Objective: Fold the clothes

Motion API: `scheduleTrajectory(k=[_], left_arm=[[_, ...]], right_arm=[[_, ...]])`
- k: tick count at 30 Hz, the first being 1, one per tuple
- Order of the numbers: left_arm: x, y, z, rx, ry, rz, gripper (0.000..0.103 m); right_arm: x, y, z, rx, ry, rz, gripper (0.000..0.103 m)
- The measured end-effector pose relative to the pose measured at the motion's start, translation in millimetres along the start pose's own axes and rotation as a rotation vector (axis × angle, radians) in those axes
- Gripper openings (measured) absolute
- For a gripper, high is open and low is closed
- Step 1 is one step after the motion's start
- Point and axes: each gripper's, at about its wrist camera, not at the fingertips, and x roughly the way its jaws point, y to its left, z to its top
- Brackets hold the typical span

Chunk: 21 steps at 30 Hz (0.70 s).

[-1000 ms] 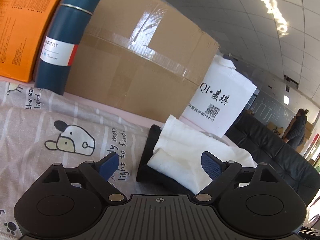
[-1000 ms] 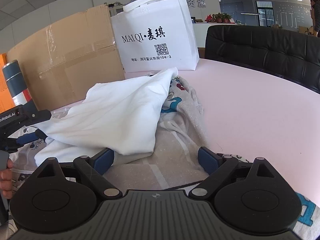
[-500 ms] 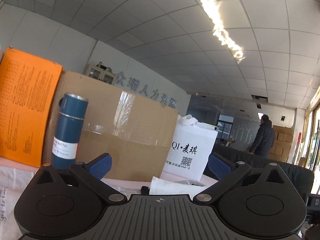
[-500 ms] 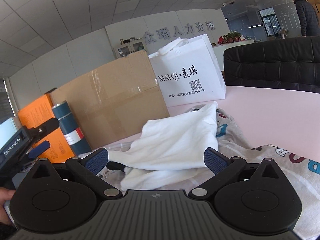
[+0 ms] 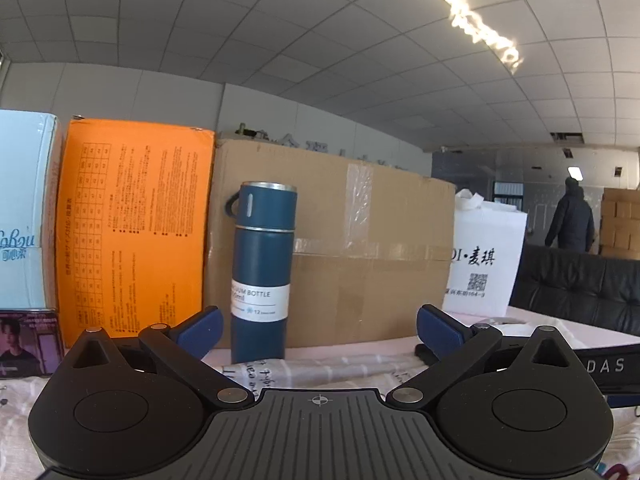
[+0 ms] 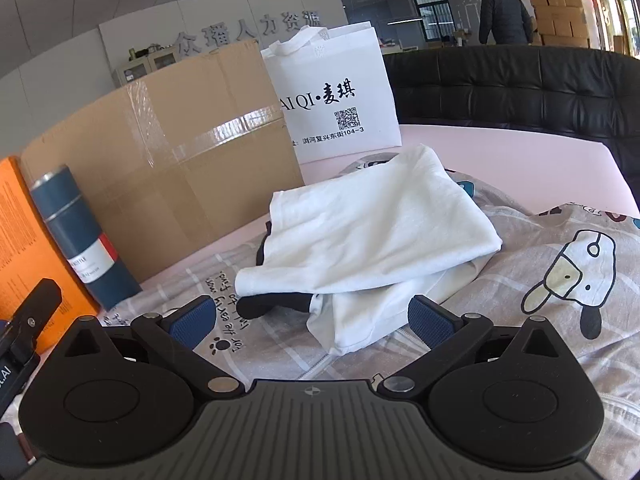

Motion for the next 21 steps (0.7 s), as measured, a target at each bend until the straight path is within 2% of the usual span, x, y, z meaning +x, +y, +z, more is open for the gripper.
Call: scheduleTrajectory(k=[5,7,12,15,17,21], left_arm=[[-3,2,-11,-0.007,-0.027,0.024,0.103],[-3,0,-15,0.004,-0.016,0.028,0.103],[-9,-10,-18,0.037,-0.034,-0.028,0.103],[-8,-9,-20,0.019,-0.022,-0.055,0.103],[-6,-8,-21,0.008,-0.016,-0.043,0.103],[-4,-5,-23,-0.011,-0.006,-0.012,0.103]], right_arm=[[22,12,-23,-0.084,-0.067,-0.126,0.103],[18,5,-23,-0.067,-0.096,-0.127,0.103],[9,-16,-18,0.012,-0.15,-0.15,0.103],[13,-18,-16,0.009,-0.103,-0.136,0.103],[14,-18,-16,0.003,-0.075,-0.112,0.103],[8,-16,-18,-0.006,-0.089,-0.087,0.103]])
